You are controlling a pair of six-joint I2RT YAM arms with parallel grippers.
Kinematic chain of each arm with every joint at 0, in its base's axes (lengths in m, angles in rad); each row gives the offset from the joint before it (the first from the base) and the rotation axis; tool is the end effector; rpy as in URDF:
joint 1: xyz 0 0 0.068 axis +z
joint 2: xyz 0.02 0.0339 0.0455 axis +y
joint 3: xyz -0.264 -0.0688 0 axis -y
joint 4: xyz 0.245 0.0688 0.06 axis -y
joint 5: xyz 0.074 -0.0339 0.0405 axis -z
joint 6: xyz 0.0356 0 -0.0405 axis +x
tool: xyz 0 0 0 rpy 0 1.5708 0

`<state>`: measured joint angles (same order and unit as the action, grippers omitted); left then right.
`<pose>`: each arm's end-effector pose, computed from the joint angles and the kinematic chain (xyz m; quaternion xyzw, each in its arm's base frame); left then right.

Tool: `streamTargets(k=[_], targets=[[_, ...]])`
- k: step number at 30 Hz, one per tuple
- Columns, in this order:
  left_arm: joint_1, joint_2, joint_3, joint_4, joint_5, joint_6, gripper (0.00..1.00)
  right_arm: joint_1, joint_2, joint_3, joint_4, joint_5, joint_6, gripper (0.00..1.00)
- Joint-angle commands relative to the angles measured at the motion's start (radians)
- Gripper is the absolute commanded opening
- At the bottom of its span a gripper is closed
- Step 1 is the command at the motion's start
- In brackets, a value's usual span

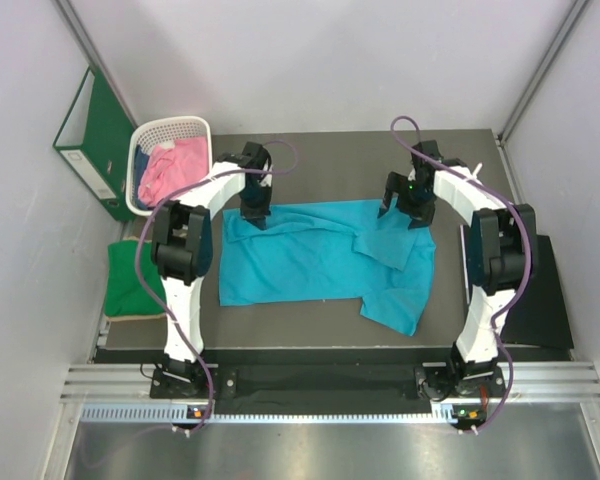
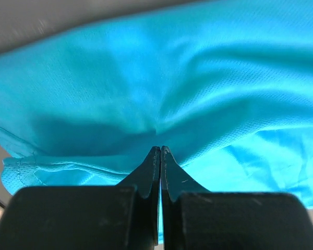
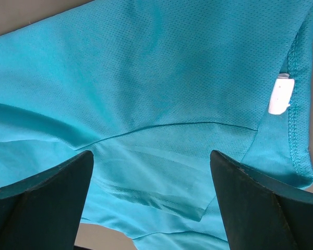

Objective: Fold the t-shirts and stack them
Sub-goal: Fold the flattened tshirt in 1/3 of the way

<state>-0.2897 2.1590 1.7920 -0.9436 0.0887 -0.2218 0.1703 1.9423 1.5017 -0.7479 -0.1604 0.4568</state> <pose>0.4254 -0.1301 0.1955 0.0394 0.9898 -0.0753 0.1143 0.3969 0.0740 0.2080 0.1246 0.9708 0.1332 0.1559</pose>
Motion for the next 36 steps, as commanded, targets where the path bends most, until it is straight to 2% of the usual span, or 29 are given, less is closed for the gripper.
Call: streamTargets(k=[1, 9, 18, 24, 27, 28, 32, 33, 34, 36], targets=[[-0.003, -0.089, -0.049, -0.032, 0.037, 0.021, 0.0, 0.014, 0.02, 0.063, 0.009, -0.01, -0.004, 0.93], [-0.02, -0.14, -0.167, -0.081, 0.037, 0.0, 0.0, 0.015, 0.007, 0.088, -0.043, 0.024, -0.027, 0.93], [-0.025, -0.313, -0.266, -0.038, -0.043, -0.089, 0.0, 0.012, -0.049, 0.084, -0.071, 0.053, -0.044, 0.95], [-0.022, -0.427, -0.29, 0.069, -0.111, -0.132, 0.0, -0.018, -0.077, 0.06, -0.013, 0.125, -0.053, 1.0], [-0.016, -0.432, -0.286, 0.118, -0.122, -0.149, 0.0, -0.063, -0.091, 0.025, 0.089, 0.136, -0.044, 1.0], [-0.011, -0.421, -0.273, 0.132, -0.127, -0.151, 0.05, -0.086, -0.082, 0.016, 0.108, 0.136, -0.041, 1.0], [0.02, -0.344, -0.191, 0.123, -0.15, -0.182, 0.04, -0.115, -0.022, 0.046, 0.15, 0.151, -0.062, 1.0], [0.038, -0.32, -0.172, 0.13, -0.147, -0.186, 0.07, -0.115, -0.011, 0.051, 0.154, 0.156, -0.07, 1.0], [0.047, -0.309, -0.165, 0.135, -0.142, -0.188, 0.15, -0.12, 0.006, 0.057, 0.159, 0.157, -0.079, 1.0], [0.073, -0.275, -0.134, 0.131, -0.142, -0.195, 0.25, -0.123, 0.021, 0.064, 0.177, 0.157, -0.101, 1.0]])
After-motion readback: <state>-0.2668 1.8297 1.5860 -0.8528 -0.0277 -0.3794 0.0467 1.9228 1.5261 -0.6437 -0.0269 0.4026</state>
